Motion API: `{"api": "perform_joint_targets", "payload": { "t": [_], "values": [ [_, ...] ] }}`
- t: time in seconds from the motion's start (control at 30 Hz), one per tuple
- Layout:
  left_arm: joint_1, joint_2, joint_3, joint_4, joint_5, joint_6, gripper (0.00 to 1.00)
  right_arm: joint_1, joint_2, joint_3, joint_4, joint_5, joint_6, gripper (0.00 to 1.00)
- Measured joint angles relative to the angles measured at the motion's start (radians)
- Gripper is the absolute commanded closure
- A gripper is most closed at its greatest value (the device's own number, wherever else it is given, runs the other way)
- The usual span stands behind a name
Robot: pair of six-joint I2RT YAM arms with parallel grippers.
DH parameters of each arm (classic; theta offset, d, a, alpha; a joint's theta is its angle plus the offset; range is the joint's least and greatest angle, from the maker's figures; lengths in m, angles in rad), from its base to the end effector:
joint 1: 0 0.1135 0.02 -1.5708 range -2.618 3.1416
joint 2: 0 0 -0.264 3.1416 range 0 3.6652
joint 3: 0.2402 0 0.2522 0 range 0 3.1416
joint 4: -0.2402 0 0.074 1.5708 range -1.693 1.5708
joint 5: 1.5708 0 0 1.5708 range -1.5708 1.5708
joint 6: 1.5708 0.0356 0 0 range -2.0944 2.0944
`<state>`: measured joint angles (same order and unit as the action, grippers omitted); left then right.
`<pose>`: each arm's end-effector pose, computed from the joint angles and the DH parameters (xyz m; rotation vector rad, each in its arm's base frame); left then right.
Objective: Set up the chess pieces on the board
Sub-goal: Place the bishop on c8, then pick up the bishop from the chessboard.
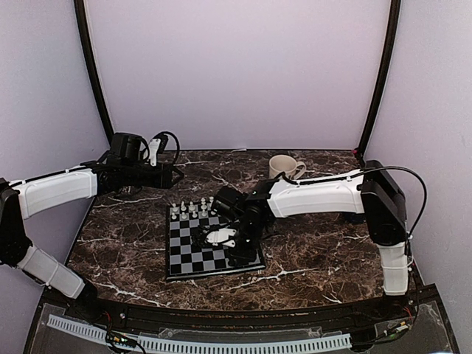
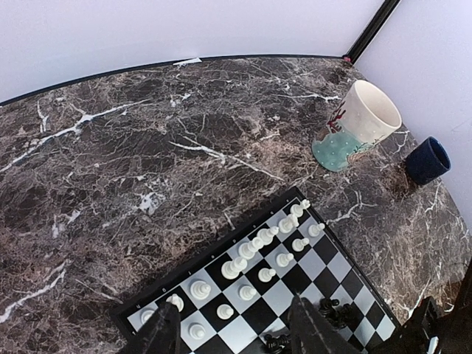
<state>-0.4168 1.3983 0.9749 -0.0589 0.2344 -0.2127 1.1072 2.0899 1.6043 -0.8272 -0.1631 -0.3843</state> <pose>0.2883 -0.1367 0.2773 0.3617 2.0672 -0.6266 0.1842 0.3813 0.1759 -2.0154 2.1360 0.3592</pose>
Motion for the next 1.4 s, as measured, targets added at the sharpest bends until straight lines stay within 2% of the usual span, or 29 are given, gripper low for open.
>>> {"api": "perform_joint_targets", "payload": {
  "t": [0.33, 0.4, 0.47, 0.5, 0.53, 0.57, 0.6, 0.63, 0.67, 1.1, 1.27, 1.4],
  "values": [
    [0.000, -0.004, 0.000, 0.000, 0.013, 0.000, 0.47, 0.000, 0.008, 0.000, -0.001, 0.011, 0.000, 0.73],
    [0.000, -0.005, -0.001, 0.000, 0.013, 0.000, 0.47, 0.000, 0.008, 0.000, -0.001, 0.015, 0.000, 0.71],
    [0.000, -0.006, -0.002, 0.000, 0.012, 0.000, 0.47, 0.000, 0.008, 0.000, -0.001, 0.015, 0.001, 0.65],
    [0.000, -0.006, -0.002, 0.000, 0.012, 0.000, 0.46, 0.000, 0.007, -0.002, 0.000, 0.014, -0.001, 0.57],
    [0.000, -0.006, -0.002, 0.000, 0.012, 0.001, 0.46, 0.000, 0.004, -0.005, 0.000, 0.011, -0.003, 0.43],
    [0.000, -0.006, -0.002, 0.000, 0.012, 0.001, 0.44, 0.000, -0.002, -0.013, -0.002, 0.008, -0.011, 0.09],
    [0.000, -0.006, -0.002, 0.000, 0.012, 0.003, 0.33, 0.000, -0.010, -0.022, -0.003, 0.004, -0.010, 0.01],
    [0.000, -0.008, -0.004, 0.001, 0.012, 0.004, 0.10, 0.000, -0.023, -0.034, -0.004, 0.002, -0.013, 0.02],
    [0.000, -0.011, -0.007, 0.004, 0.012, 0.011, 0.02, 0.000, -0.039, -0.047, -0.007, -0.001, -0.016, 0.02],
    [0.002, -0.026, -0.015, -0.025, -0.010, 0.004, 0.01, -0.078, -0.377, -0.220, 0.018, -0.040, -0.064, 0.02],
    [0.002, -0.057, -0.015, -0.045, -0.008, 0.004, 0.01, -0.165, -0.530, -0.360, 0.076, -0.053, -0.072, 0.02],
    [0.002, -0.111, -0.014, -0.062, -0.026, 0.031, 0.01, -0.239, -0.613, -0.393, 0.109, -0.058, -0.062, 0.02]
  ]
}}
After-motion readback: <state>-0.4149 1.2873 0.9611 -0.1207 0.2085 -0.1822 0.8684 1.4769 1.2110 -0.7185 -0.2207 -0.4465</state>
